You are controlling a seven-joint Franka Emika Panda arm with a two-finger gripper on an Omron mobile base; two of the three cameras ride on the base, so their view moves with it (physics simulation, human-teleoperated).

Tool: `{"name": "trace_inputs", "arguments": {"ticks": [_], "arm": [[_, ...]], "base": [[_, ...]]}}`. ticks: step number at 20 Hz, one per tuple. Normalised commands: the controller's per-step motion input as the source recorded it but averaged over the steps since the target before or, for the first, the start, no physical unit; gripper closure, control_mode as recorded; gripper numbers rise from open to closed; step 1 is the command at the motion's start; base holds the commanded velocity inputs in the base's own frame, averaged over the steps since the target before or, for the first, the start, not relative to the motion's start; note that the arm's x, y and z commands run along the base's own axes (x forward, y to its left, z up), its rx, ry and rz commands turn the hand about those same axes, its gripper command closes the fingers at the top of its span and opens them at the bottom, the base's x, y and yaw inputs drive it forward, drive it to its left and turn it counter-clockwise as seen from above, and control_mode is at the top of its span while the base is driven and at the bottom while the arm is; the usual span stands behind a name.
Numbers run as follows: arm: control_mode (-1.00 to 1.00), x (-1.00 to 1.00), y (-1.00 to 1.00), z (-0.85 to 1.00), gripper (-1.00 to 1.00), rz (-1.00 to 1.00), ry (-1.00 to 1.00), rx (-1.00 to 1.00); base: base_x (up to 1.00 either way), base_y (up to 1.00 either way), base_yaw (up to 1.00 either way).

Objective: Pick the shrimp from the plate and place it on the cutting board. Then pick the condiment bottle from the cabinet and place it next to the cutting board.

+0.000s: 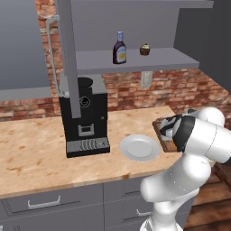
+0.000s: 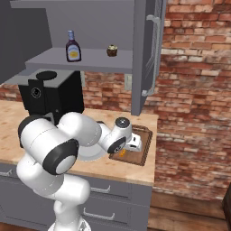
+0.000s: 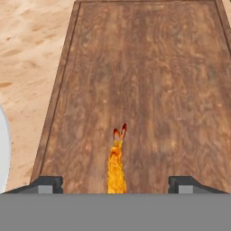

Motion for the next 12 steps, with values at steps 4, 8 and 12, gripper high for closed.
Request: {"name": "trace_inputs", "arguments": {"ticks": [4, 8, 12], "arm": [[-1.00, 0.00, 0.00, 0.02, -1.00, 0.00, 0.00, 0.00], [-1.00, -0.05, 0.00, 0.21, -1.00, 0.00, 0.00, 0.00], [-1.00, -0.17, 0.01, 0.36, -1.00, 0.00, -0.02, 0.00]], "base": [[0.00, 0.00, 0.00], [0.00, 0.00, 0.00], [0.00, 0.00, 0.00]]}}
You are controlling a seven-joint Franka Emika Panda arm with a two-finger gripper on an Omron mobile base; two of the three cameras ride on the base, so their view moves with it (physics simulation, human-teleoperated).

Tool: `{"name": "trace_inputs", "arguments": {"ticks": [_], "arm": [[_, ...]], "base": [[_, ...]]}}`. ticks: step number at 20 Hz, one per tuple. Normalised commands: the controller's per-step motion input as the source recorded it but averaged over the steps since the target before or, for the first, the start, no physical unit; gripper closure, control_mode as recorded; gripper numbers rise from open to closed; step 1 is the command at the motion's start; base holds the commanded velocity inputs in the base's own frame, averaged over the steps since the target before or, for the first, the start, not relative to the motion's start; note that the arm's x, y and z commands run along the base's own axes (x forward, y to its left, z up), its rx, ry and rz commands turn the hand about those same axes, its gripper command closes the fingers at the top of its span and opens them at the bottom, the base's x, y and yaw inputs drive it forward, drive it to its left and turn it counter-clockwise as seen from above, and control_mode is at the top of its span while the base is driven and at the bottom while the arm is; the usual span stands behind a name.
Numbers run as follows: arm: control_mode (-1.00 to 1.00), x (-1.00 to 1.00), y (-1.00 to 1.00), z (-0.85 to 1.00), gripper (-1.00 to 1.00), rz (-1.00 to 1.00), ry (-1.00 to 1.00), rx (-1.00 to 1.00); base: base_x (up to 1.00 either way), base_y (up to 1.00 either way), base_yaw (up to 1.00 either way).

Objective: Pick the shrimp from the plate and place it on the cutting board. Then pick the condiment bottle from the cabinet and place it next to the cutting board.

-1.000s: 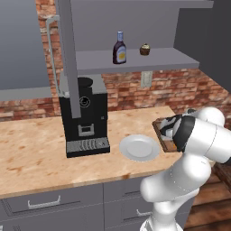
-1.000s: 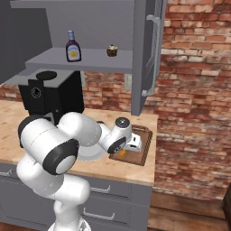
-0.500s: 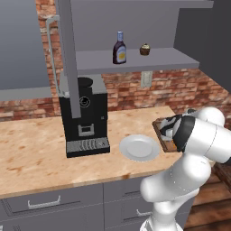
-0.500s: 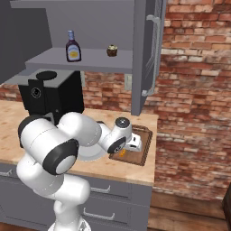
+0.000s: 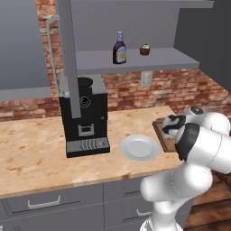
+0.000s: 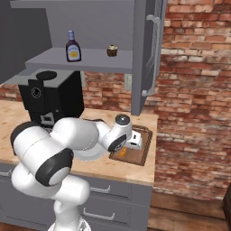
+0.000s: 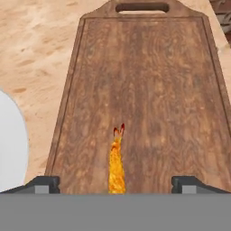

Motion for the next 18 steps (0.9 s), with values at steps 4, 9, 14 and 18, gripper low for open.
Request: {"name": "trace_inputs", "arguments": {"ticks": [4, 9, 14, 18], "arm": [[-1.00, -0.24, 0.09, 0.31, -1.00, 0.00, -0.05, 0.00], [-1.00, -0.24, 0.15, 0.23, -1.00, 0.00, -0.01, 0.00], [-1.00, -0.23, 0.18, 0.22, -1.00, 0.01, 0.00, 0.00], [-1.00, -0.23, 0.13, 0.26, -1.00, 0.02, 0.00, 0.00]], "base": [[0.00, 0.00, 0.00], [0.00, 0.00, 0.00], [0.00, 0.00, 0.00], [0.00, 0.00, 0.00]]}}
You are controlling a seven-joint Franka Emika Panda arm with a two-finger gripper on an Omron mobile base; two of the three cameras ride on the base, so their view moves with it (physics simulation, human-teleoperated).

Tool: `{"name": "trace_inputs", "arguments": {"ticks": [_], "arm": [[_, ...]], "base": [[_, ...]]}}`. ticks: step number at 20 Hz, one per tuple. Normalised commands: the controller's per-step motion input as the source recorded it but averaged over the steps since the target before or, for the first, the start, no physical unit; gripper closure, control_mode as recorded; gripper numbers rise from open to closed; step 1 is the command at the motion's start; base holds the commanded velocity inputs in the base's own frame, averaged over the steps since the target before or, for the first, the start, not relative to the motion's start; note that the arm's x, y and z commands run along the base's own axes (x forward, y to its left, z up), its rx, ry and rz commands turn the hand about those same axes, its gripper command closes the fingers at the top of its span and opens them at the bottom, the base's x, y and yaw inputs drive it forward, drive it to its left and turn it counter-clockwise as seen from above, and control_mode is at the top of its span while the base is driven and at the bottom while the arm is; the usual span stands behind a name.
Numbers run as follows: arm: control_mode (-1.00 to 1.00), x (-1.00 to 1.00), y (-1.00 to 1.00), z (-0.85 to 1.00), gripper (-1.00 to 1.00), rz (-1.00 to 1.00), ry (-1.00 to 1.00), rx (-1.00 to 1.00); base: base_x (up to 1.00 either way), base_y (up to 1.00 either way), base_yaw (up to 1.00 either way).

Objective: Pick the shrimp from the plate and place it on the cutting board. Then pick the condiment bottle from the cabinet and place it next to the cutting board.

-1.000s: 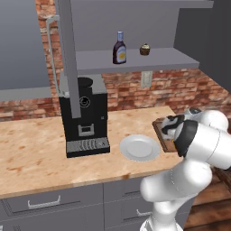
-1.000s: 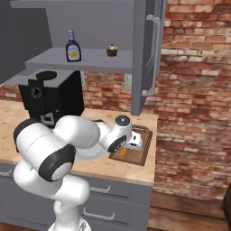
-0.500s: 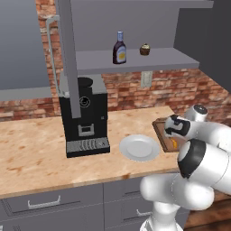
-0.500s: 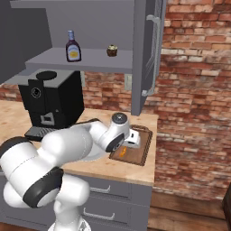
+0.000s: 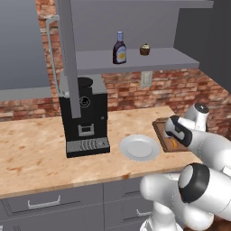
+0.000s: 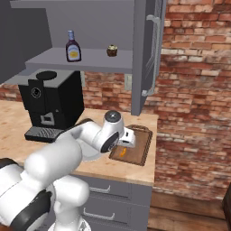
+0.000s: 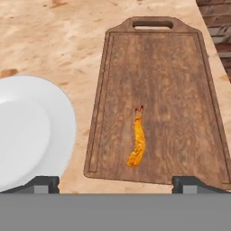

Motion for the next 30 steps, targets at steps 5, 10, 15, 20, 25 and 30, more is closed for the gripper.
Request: {"name": "trace_inputs", "arguments": {"ticks": [5, 10, 15, 20, 25, 30], "arm": [[-1.00, -0.15, 0.03, 0.20, -1.00, 0.00, 0.00, 0.01], [-1.00, -0.10, 0.09, 0.19, -1.00, 0.00, 0.01, 0.02], [-1.00, -0.02, 0.25, 0.18, -1.00, 0.00, 0.04, 0.05], [-1.00, -0.01, 0.24, 0.21, -1.00, 0.00, 0.07, 0.11], [-1.00, -0.06, 0.23, 0.17, -1.00, 0.00, 0.10, 0.14], [-1.00, -0.06, 0.25, 0.14, -1.00, 0.00, 0.11, 0.14]], "base": [[0.00, 0.00, 0.00], [0.00, 0.00, 0.00], [0.00, 0.00, 0.00], [0.00, 0.00, 0.00], [0.00, 0.00, 0.00], [0.00, 0.00, 0.00]]}}
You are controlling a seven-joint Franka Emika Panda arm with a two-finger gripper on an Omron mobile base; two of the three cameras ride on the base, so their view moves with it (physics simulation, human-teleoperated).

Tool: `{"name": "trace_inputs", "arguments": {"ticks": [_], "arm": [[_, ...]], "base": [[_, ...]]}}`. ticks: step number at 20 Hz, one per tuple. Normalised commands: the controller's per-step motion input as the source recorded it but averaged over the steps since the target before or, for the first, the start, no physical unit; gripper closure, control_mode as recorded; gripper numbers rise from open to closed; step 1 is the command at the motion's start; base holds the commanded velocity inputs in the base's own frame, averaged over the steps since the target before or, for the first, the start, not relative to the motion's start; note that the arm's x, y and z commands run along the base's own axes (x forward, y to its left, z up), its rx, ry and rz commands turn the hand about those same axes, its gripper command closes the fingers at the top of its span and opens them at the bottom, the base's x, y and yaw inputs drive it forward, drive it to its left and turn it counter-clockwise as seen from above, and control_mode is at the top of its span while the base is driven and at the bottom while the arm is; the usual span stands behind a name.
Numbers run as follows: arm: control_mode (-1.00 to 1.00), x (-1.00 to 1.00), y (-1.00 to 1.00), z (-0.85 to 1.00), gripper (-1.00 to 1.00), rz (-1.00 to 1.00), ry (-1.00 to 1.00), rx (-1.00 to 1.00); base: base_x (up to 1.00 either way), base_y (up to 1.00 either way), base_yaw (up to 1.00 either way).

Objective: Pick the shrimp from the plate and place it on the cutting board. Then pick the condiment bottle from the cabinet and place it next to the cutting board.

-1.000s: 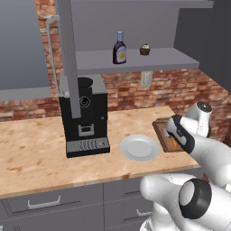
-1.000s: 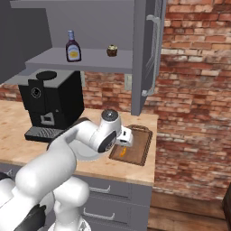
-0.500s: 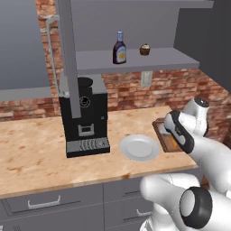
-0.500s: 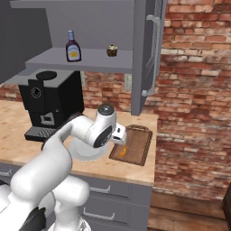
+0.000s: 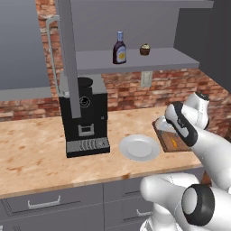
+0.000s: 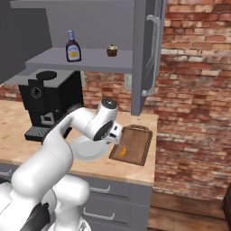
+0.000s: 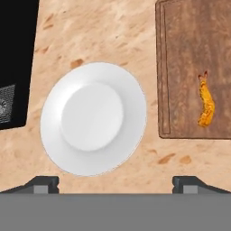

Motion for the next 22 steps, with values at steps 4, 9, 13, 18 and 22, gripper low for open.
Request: {"name": "trace_inputs", "arguments": {"ticks": [4, 9, 13, 18, 22], "arm": [[-1.00, -0.06, 0.28, 0.12, -1.00, 0.00, 0.07, 0.14], [-1.00, -0.10, 0.27, 0.11, -1.00, 0.00, 0.02, 0.14], [-1.00, -0.20, 0.20, 0.08, -1.00, -0.03, 0.00, 0.17], [-1.00, -0.23, 0.17, 0.07, -1.00, -0.07, 0.00, 0.17], [-1.00, -0.19, 0.17, 0.04, -1.00, -0.11, 0.01, 0.18]], "base": [[0.00, 0.00, 0.00], [0.00, 0.00, 0.00], [0.00, 0.00, 0.00], [0.00, 0.00, 0.00], [0.00, 0.00, 0.00]]}}
